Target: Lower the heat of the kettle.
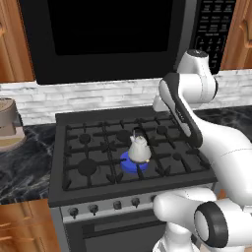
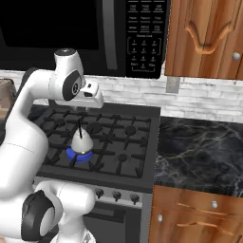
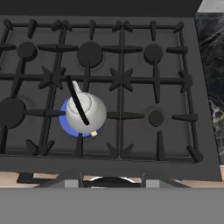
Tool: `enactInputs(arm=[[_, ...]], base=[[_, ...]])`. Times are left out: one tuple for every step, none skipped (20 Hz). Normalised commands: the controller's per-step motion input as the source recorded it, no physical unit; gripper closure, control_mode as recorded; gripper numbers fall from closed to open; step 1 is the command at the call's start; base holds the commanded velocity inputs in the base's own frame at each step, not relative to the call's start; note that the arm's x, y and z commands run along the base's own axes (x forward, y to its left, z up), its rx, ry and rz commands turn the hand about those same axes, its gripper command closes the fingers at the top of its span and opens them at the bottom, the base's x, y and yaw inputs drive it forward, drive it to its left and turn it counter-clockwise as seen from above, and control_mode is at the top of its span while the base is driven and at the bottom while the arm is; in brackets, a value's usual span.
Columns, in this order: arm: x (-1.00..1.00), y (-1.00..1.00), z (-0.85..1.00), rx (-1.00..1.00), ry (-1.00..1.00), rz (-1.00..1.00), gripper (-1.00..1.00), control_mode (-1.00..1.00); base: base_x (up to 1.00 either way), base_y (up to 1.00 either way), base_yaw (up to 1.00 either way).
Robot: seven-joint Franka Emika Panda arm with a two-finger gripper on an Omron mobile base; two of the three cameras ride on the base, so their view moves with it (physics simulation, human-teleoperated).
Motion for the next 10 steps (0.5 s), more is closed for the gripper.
enactInputs(arm=[[0.00, 0.00, -0.03, 0.00, 0.00, 0.00, -1.00, -1.00], [0.00, 0.00, 0.00, 0.00, 0.00, 0.00, -1.00, 1.00], [0.00, 0.00, 0.00, 0.00, 0.00, 0.00, -1.00, 1.00], [0.00, 0.00, 0.00, 0.00, 0.00, 0.00, -1.00, 1.00], [0.00, 0.00, 0.00, 0.00, 0.00, 0.00, -1.00, 1.00], [0.00, 0.00, 0.00, 0.00, 0.00, 0.00, -1.00, 1.00], [0.00, 0.00, 0.00, 0.00, 0.00, 0.00, -1.00, 1.00], [0.00, 0.00, 0.00, 0.00, 0.00, 0.00, -1.00, 1.00], [0.00, 0.00, 0.00, 0.00, 0.00, 0.00, -1.00, 1.00], [0.00, 0.00, 0.00, 0.00, 0.00, 0.00, -1.00, 1.00]], base=[[0.00, 0.00, 0.00], [0.00, 0.25, 0.00], [-0.05, 0.49, 0.00], [-0.20, 0.54, 0.00], [-0.35, 0.38, 0.00], [-0.29, 0.60, 0.00], [-0.24, 0.63, 0.00], [-0.18, 0.71, 0.00], [-0.18, 0.65, 0.00], [-0.13, 0.64, 0.00]])
